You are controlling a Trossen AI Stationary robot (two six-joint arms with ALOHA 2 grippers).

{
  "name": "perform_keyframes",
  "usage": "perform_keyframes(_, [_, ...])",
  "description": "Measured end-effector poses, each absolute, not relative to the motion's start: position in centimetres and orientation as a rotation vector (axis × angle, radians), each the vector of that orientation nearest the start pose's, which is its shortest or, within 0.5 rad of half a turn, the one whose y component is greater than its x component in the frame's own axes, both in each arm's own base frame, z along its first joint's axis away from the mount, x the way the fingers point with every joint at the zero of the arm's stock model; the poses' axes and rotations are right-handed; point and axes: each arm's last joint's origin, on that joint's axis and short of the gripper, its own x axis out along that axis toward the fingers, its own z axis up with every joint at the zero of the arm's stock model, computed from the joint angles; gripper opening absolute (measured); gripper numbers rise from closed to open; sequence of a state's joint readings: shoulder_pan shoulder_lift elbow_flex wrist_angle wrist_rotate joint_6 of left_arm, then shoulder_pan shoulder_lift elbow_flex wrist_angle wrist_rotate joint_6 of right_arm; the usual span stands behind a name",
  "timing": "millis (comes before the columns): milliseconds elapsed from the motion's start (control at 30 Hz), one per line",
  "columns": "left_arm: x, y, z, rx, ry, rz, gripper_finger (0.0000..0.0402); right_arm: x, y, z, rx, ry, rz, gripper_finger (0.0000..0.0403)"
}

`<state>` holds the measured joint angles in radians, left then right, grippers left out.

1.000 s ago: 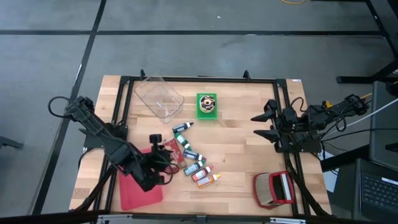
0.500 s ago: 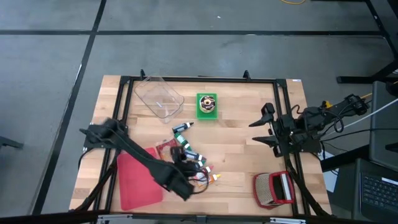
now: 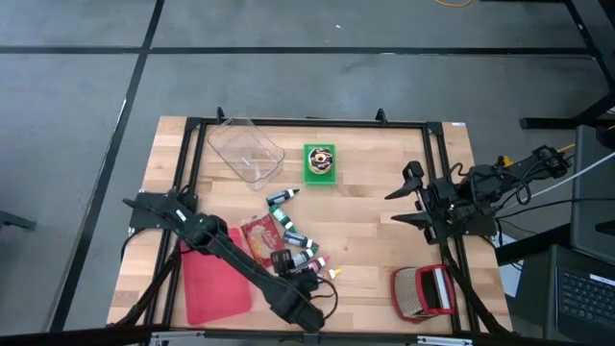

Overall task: Pick & Place Food Item
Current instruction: Put the red popcorn bag into the pink bin

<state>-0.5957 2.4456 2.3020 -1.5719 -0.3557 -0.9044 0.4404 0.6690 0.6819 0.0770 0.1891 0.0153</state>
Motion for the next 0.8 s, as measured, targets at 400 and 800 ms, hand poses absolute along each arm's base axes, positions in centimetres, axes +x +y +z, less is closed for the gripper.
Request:
perform_keyframes(400, [37.1, -25.1, 16.3, -0.037, 1.548, 0.639, 0.0235, 14.0, 6.3, 33.9, 0.071, -0.074, 0.356, 0.0226])
perform_keyframes(800, [35.2, -25.0, 13.8, 0.002, 1.651, 0.706, 0.0235, 14.0, 6.2, 33.9, 0.094, -0.072, 0.327, 0.0226])
